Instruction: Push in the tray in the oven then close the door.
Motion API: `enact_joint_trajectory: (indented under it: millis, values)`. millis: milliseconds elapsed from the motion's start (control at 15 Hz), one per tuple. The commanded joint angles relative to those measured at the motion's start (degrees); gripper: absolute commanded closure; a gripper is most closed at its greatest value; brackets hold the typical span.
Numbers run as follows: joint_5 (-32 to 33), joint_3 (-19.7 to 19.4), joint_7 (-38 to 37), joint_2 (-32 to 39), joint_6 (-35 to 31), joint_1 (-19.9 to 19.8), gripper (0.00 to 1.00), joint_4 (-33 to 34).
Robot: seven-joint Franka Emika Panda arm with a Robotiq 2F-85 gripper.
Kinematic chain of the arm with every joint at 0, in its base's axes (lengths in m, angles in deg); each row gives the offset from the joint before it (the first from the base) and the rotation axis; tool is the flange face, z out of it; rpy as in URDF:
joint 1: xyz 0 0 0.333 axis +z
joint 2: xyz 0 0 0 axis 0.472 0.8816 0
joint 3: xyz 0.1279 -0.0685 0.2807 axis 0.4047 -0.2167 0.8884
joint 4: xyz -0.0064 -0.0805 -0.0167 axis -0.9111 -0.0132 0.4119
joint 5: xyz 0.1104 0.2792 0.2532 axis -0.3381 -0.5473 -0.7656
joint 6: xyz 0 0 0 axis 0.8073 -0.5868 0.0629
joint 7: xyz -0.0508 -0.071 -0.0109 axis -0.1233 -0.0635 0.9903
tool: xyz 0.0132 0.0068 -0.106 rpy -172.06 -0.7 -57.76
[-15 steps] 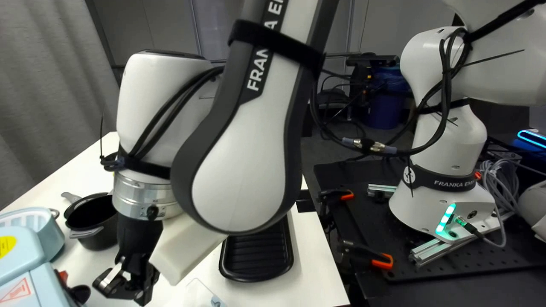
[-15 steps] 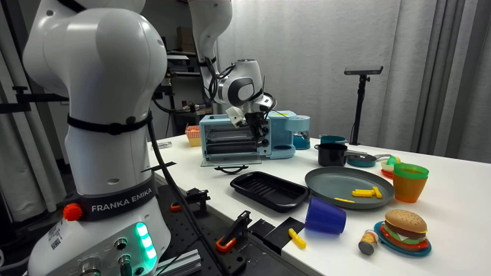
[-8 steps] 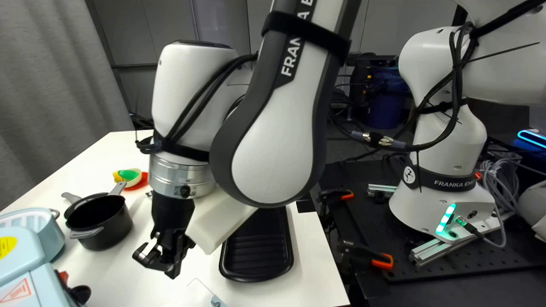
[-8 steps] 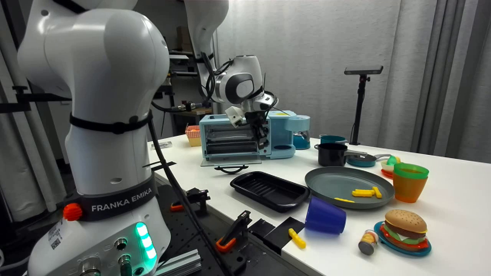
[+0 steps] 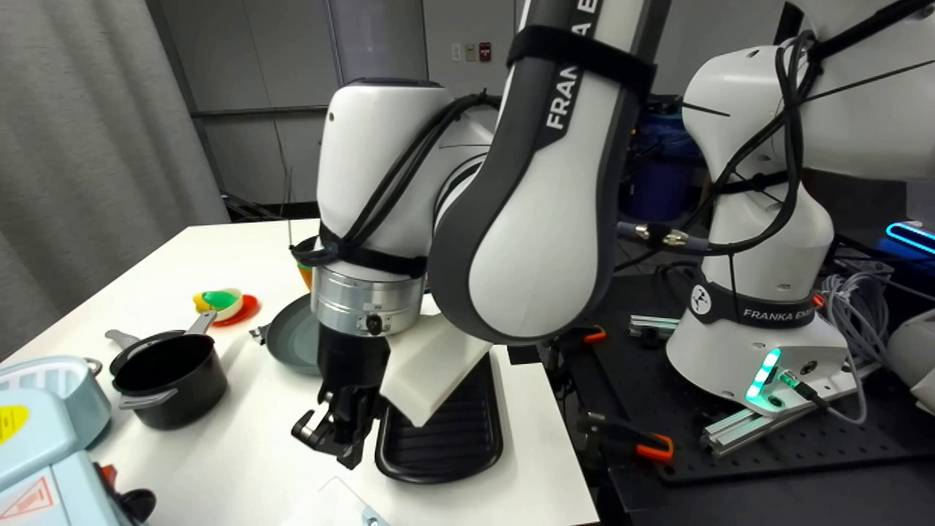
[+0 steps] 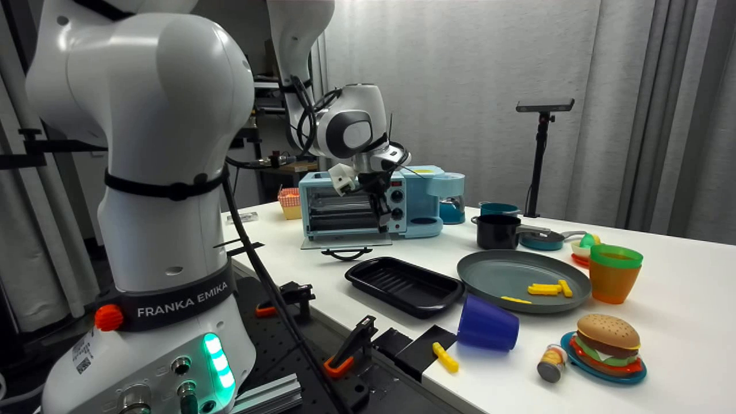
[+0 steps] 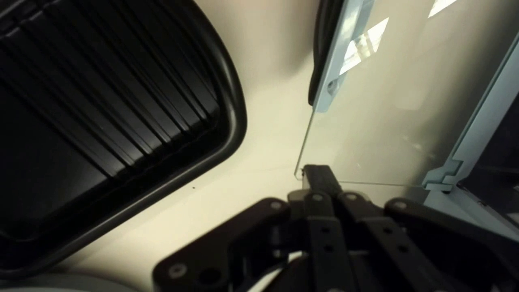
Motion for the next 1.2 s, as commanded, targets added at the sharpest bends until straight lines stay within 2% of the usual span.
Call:
enact_joint_trajectory:
  millis: [0,267,667,1133]
  values:
    - [-1.33,0.65,-1.62,-3.20,-0.56,0.37,1.00,-3.57]
    - [-2.64,2.46,-2.10,-3.20,-1.21,-0.58,1.00,-4.81]
    - [-3.88,8.12,-2.90,-1.95,-2.95,-4.90,1.00,-5.52]
    - [-4.63,9.90,-1.84,-0.22,-4.77,-8.24,1.00,-5.86]
